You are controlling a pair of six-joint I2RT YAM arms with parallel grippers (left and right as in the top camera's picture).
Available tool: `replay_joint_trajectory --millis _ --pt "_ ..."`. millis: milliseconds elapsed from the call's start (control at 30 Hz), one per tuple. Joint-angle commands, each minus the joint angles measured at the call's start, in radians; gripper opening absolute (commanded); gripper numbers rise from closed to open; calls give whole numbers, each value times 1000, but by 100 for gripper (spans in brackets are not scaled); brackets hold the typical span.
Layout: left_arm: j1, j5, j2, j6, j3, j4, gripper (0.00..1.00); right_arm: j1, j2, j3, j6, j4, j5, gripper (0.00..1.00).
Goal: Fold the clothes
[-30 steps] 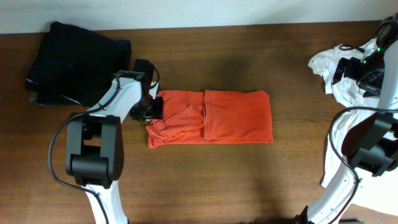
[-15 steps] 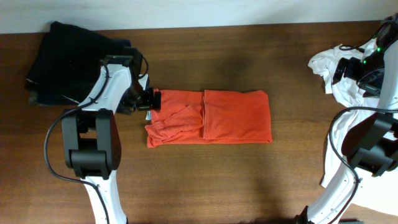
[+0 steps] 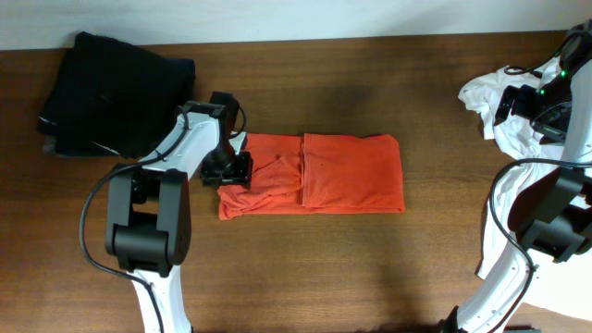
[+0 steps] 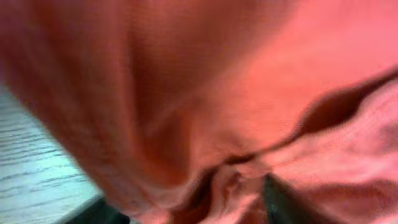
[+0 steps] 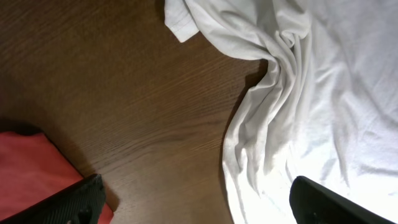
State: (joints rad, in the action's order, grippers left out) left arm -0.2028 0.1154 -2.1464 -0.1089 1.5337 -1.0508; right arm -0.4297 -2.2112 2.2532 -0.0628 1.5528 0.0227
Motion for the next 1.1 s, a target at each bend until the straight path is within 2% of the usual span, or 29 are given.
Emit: replay_joint_trajectory --millis 0,33,100,167,267,300,400,467,567,633,733,933,1067 --pt "5 -85 -50 -10 -48 81 43 -3 6 3 2 3 -12 98" --pt "5 -135 -50 -10 -48 89 35 -3 6 3 2 3 -12 98" --pt "5 -209 -50 -10 -48 89 26 -3 6 3 2 3 -12 98" --pt "5 -283 -50 -11 -48 89 3 -3 6 3 2 3 -12 98" --pt "35 -642 -50 -11 -48 85 1 -3 6 3 2 3 -12 98" --pt "46 -668 -50 -11 -48 86 1 -3 6 3 2 3 -12 98" --pt "68 -674 -50 -10 3 71 1 -3 6 3 2 3 -12 98" --pt "65 -674 -50 -10 109 -7 1 -3 6 3 2 3 -12 98" --pt "14 -660 -50 -11 365 -178 1 -3 6 3 2 3 -12 98" --pt "-10 -593 -50 -10 467 -249 1 -3 6 3 2 3 -12 98" --pt "-77 -404 -49 -10 483 -306 1 -3 6 3 2 3 -12 98" --pt "-314 -380 -49 -10 483 -340 1 -3 6 3 2 3 -12 98" --pt "-421 -380 -49 -11 483 -346 1 -3 6 3 2 3 -12 98"
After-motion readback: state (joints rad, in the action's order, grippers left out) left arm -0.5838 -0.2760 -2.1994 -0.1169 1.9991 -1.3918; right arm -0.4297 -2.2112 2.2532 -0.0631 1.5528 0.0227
